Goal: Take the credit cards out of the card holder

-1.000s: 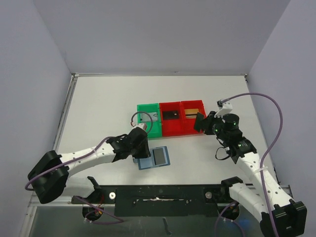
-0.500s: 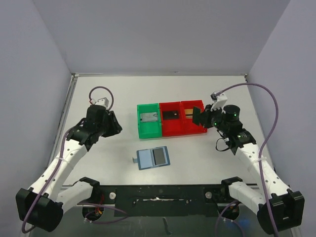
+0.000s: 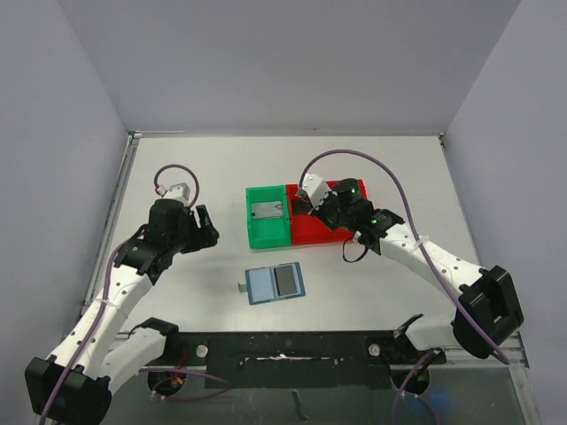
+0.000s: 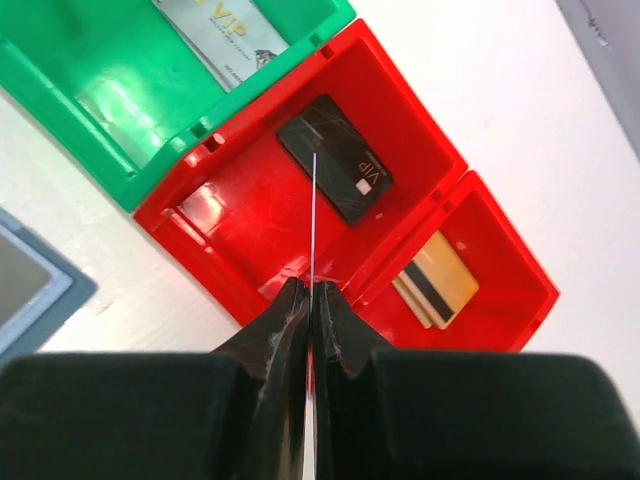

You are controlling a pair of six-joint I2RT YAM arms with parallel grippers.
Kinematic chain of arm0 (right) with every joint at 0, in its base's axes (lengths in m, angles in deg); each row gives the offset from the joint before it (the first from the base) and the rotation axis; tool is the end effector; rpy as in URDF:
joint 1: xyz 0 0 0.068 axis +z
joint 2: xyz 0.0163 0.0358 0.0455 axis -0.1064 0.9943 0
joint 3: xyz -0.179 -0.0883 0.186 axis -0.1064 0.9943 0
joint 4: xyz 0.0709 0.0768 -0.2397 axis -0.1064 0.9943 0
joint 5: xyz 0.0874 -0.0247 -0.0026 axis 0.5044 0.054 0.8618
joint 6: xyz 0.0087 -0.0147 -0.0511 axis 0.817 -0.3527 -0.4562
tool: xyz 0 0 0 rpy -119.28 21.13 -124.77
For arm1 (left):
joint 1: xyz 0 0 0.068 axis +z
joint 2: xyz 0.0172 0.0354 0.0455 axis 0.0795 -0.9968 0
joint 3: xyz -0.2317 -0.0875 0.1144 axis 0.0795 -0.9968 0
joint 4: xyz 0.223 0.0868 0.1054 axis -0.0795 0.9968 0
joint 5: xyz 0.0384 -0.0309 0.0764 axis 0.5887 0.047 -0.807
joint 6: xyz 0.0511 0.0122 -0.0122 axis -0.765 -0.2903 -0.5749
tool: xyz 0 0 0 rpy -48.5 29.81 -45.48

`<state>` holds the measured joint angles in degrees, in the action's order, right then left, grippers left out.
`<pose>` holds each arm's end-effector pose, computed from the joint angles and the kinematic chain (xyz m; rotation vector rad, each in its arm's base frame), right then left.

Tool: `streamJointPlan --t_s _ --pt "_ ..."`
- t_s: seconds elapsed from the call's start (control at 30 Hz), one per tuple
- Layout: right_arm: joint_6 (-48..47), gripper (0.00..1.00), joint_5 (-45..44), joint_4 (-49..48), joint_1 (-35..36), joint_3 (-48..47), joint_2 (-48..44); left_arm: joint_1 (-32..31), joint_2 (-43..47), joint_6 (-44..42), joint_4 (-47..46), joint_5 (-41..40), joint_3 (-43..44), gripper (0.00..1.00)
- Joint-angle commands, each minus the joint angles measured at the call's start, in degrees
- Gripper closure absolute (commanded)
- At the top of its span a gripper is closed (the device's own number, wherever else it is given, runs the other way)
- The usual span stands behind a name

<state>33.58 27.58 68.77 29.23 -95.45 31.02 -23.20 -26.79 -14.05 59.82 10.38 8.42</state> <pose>0.2403 0.1718 0.2745 -0.9968 1.9449 0.2021 0.1819 -0.0595 0.2773 -0.2368 2.3189 -0.3668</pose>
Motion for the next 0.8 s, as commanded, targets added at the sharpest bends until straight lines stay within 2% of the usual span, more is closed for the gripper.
streamJointPlan --t_s 0.0,0.33,0.77 --pt "-9.8 1.00 -1.8 -3.0 0.2 -4.4 1.6 0.3 0.7 -1.4 -4.4 -0.2 0.6 0.33" --pt "-19.7 1.00 4.9 -2.4 -1.9 -8.0 9.1 0.3 -1.1 -2.4 -7.0 0.3 0.2 0.28" --pt "-27.8 1.00 7.4 -6.4 -3.7 -11.3 19.5 0.4 -0.9 -2.2 -7.1 -1.7 -0.1 0.27"
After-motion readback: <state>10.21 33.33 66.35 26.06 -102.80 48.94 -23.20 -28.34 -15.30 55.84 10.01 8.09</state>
